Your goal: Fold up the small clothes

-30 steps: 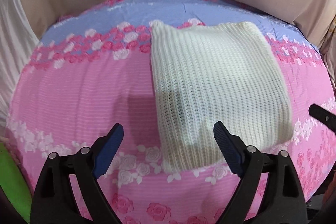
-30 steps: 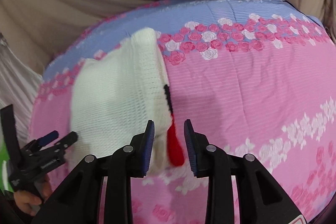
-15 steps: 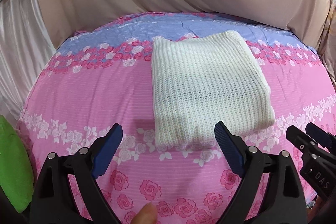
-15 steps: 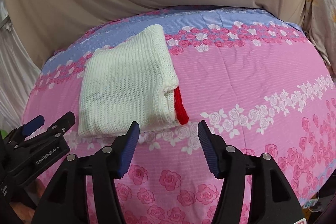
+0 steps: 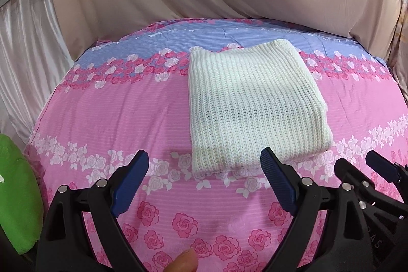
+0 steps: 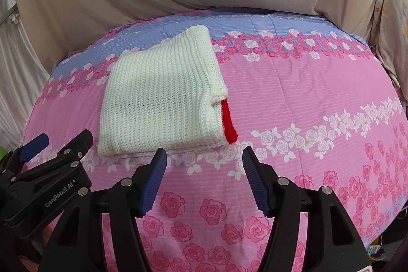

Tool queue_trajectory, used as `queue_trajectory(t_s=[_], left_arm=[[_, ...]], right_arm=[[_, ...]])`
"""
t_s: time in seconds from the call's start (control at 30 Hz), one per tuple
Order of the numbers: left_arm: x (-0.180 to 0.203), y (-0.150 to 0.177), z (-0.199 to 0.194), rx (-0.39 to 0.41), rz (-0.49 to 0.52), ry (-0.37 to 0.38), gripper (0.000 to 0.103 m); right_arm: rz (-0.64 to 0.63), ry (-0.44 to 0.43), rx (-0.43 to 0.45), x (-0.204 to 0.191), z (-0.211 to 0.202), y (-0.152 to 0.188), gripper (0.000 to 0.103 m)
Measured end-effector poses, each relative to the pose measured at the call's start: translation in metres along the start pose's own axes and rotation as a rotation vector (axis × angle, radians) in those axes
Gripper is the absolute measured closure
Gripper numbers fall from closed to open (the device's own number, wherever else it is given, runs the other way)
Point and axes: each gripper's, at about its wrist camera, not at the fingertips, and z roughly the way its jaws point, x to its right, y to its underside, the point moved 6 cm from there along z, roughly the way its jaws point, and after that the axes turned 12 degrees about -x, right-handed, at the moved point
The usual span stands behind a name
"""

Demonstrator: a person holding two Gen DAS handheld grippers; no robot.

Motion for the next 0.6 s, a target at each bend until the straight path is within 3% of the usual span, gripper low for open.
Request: queue_trajectory(t_s=[0.6], left_arm=[[-0.0014,0.0015,0.0016,-0.009,-0.009,-0.031,0.016]], right_arm=[[-0.016,0.006,-0.005,-0.0101,-0.0001,0.0024,0.042]])
